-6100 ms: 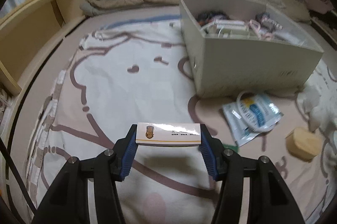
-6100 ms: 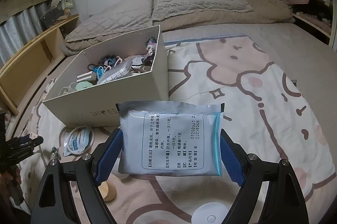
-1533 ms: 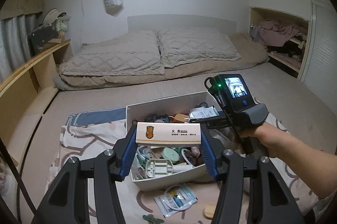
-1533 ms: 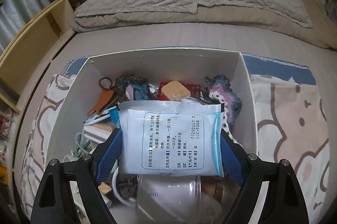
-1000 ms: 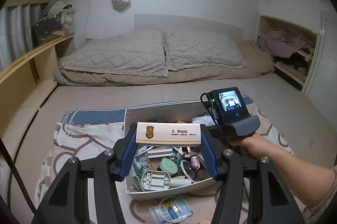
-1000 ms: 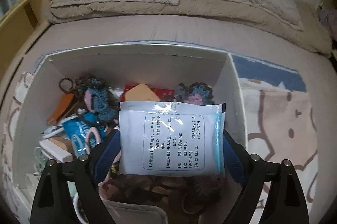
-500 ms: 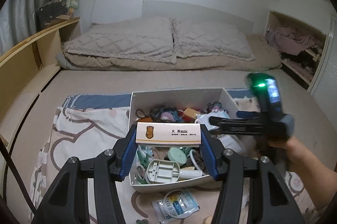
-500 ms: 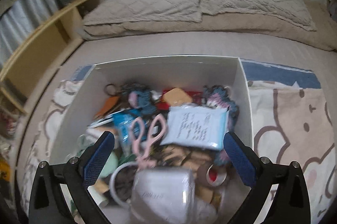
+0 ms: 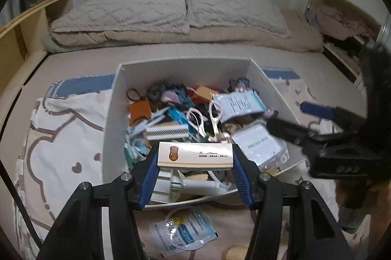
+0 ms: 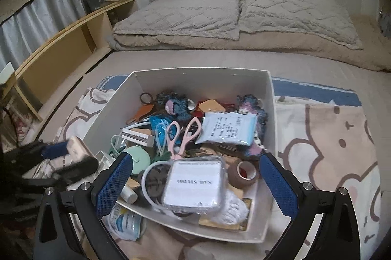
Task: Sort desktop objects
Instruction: 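Lower the white-and-gold box into the SHOES box and open the left gripper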
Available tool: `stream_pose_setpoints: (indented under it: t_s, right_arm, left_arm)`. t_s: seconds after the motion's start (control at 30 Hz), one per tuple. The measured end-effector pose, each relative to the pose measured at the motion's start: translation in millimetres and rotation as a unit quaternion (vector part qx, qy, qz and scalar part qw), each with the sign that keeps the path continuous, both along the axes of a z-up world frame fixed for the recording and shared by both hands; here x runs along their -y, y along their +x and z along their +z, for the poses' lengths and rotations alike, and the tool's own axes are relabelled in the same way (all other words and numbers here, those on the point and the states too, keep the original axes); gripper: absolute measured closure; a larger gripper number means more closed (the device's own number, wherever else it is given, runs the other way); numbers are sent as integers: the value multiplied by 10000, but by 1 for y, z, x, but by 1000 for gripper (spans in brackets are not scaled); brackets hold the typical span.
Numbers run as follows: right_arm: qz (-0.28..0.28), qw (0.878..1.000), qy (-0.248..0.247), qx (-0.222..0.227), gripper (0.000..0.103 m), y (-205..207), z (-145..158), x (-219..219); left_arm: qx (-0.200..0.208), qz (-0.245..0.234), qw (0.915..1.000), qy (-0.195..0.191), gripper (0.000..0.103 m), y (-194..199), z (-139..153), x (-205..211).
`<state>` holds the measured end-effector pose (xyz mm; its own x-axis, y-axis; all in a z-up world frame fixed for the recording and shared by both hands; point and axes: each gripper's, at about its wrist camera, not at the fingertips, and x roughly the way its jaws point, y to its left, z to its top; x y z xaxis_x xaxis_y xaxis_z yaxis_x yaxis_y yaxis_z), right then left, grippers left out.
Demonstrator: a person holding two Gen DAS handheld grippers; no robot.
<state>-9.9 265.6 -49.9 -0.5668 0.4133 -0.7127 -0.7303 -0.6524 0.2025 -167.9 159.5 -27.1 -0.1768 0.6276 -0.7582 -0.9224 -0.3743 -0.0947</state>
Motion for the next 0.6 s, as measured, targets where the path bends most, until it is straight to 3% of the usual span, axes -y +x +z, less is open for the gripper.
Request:
stream_pose_setpoints:
  t_s: [0.33, 0.6]
  right_arm:
    - [-74, 9996, -70, -268, 0, 28, 14, 10]
    - [-131, 9991, -128, -382, 0, 41, 15, 15]
  left_arm:
    - [-8, -137, 9998, -164, 47, 9, -20, -15]
    - [230, -104, 9990, -365, 47, 6, -35, -30]
